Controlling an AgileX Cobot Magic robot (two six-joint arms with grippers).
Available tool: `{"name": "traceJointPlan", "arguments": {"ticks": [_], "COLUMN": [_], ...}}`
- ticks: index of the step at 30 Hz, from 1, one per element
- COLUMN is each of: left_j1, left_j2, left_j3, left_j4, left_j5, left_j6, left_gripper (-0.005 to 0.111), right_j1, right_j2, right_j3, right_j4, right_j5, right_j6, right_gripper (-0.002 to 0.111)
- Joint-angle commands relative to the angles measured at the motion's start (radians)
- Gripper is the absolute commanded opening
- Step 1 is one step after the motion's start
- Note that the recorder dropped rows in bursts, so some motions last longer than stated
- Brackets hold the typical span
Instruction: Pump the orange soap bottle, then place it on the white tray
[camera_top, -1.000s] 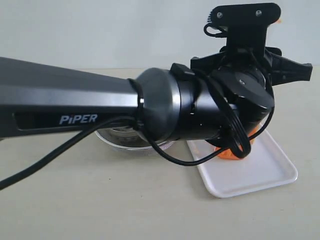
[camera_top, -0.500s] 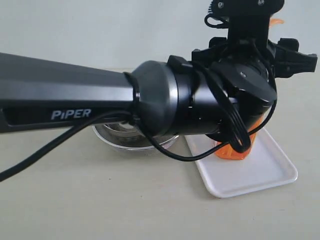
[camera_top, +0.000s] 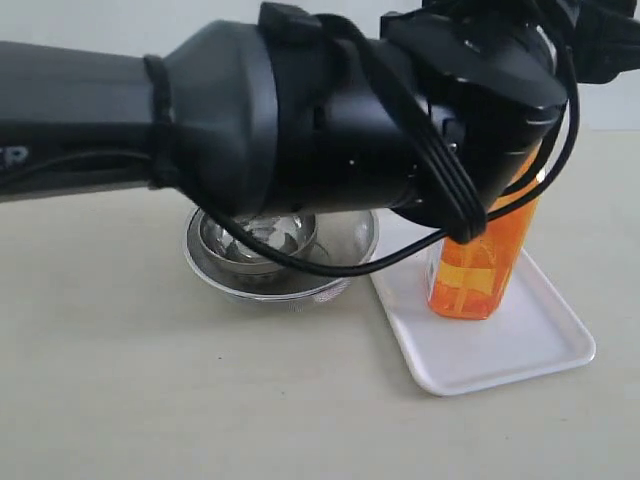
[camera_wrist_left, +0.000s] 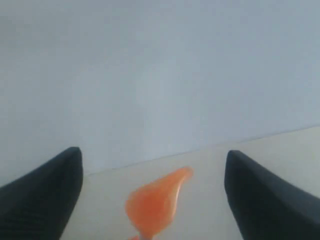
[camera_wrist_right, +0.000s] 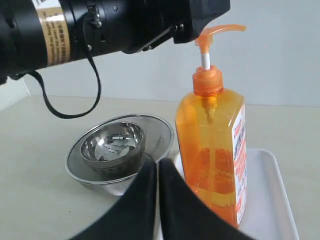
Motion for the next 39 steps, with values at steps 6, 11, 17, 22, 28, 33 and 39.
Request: {"name": "traceJointPlan", "arguments": {"ticks": [6,11,17,22,28,33,39], "left_j1": [-0.012,-0.012,-0.012,-0.012,-0.012,-0.012,-0.012], "left_j2": [-0.072,-0.156,-0.222,-0.248,-0.248,-0.248,-0.286], "left_j3": [-0.007,-0.007,-0.007,-0.007,-0.007,0.001,0.112], "left_j4": [-0.223,-0.394,-0.514,-0.65,-0.734,-0.735,-0.772], "left_j5": [-0.024,0.032,0.194,0.241,0.226,0.18,0.062], "left_j6": [0.277,0.504,0.724,0.905,0.998,1.008,0.984], "left_gripper": [0.071,0.034,0.005,0.005,0.005,0.005,0.005], "right_j1": [-0.002,-0.002,-0.002,-0.002,-0.002,-0.002,-0.002], "right_j2": [-0.004,-0.002,-0.002,-0.002,-0.002,-0.002,-0.002], "right_j3": [0.006,0.006,0.006,0.004,-0.026,-0.076,-0.139], "right_j4": [-0.002,-0.037,-0.182,-0.506,-0.686,-0.737,-0.826], "right_j5": [-0.003,-0.003,0.018,0.075,0.15,0.225,0.326], "right_j6": [-0.028,-0.027,0.121,0.489,0.657,0.657,0.652], "right_gripper": [0.0,0.0,0.0,0.0,0.0,0.0,0.0]}}
